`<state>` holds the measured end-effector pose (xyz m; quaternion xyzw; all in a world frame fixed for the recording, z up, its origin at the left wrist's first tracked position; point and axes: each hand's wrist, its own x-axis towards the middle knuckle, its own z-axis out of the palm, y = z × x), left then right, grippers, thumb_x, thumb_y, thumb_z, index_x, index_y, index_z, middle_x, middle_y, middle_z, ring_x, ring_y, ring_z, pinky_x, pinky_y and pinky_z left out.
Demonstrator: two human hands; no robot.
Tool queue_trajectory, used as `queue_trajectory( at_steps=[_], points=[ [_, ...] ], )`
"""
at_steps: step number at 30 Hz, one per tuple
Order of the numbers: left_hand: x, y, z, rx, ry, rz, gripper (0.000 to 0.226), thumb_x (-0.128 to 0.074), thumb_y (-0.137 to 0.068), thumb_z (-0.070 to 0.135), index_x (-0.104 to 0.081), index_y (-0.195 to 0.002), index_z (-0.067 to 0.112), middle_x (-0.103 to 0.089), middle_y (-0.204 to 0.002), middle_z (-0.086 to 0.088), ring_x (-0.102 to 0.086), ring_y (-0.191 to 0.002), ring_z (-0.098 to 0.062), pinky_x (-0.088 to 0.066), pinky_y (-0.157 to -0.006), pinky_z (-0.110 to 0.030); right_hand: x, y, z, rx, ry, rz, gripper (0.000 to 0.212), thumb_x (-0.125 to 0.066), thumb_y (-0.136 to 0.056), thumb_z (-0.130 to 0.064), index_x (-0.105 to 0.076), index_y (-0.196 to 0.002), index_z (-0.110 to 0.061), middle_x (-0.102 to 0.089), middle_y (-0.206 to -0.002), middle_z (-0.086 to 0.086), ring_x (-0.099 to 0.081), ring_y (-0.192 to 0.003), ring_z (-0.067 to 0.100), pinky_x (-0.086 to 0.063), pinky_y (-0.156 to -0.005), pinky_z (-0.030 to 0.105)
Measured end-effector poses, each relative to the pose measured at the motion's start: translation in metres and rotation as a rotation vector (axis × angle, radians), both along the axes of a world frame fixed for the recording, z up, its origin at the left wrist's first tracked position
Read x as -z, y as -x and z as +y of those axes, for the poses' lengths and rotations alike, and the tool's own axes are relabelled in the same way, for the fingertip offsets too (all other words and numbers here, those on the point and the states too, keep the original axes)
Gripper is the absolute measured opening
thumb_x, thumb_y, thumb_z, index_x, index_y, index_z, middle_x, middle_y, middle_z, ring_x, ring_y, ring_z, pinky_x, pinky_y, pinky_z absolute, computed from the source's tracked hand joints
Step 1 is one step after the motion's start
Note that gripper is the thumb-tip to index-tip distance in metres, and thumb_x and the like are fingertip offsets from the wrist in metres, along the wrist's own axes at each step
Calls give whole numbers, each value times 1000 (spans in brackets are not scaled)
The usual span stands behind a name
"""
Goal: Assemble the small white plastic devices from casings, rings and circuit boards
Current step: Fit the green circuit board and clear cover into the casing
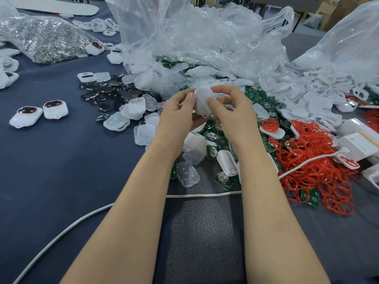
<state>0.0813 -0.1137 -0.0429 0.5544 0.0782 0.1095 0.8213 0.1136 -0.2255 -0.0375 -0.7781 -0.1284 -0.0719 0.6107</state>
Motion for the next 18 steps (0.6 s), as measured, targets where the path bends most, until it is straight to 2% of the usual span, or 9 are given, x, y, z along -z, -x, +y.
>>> queue_trajectory(
  at_steps=[3, 5, 9, 12, 16, 18],
  points=[
    [1, -1, 0, -8, -25, 11, 14, -46, -101, 14, -60, -106, 12, -67, -94, -7, -68, -81, -18, -59, -72, -27, 0, 0, 0, 0, 2, 16, 16, -64, -89, -16, -60, -97, -29, -56, -78, -2, -55, -71, 17, -48, -73, 37],
    [2, -1, 1, -21, -15, 19, 16, -47, -101, 12, -58, -111, 8, -67, -92, -7, -68, -78, -17, -59, -72, -28, 0, 1, 1, -6, -1, 29, 15, -63, -90, -15, -61, -100, -25, -57, -78, -1, -56, -65, 15, -49, -68, 34],
    [0, 1, 1, -15, 22, 34, 12, -48, -100, 10, -58, -106, 9, -65, -92, -9, -68, -75, -18, -59, -68, -26, 0, 2, 2, 2, -17, 49, 13, -61, -91, -14, -62, -103, -19, -56, -74, -1, -55, -53, 8, -46, -60, 27],
    [-1, 2, 3, 34, 100, 61, 14, -47, -100, 9, -58, -109, 8, -65, -97, -11, -68, -72, -19, -60, -71, -28, 0, 2, 2, 7, -7, 47, 14, -60, -92, -13, -63, -104, -20, -57, -74, 0, -54, -53, 7, -45, -59, 24],
    [-3, 3, 4, 67, 225, 117, 11, -47, -100, 8, -57, -103, 8, -67, -90, -10, -68, -63, -16, -60, -68, -27, 1, 1, 3, -18, 76, 27, 22, -60, -92, -15, -64, -112, -22, -57, -82, 3, -55, -73, 16, -49, -76, 37],
    [-3, 3, 4, 69, 232, 132, 12, -47, -100, 7, -55, -109, 6, -67, -90, -10, -67, -64, -16, -60, -67, -26, 2, 0, 3, -21, 112, 32, 24, -61, -91, -19, -64, -114, -23, -57, -82, -1, -55, -76, 16, -51, -80, 40]
  ],
)
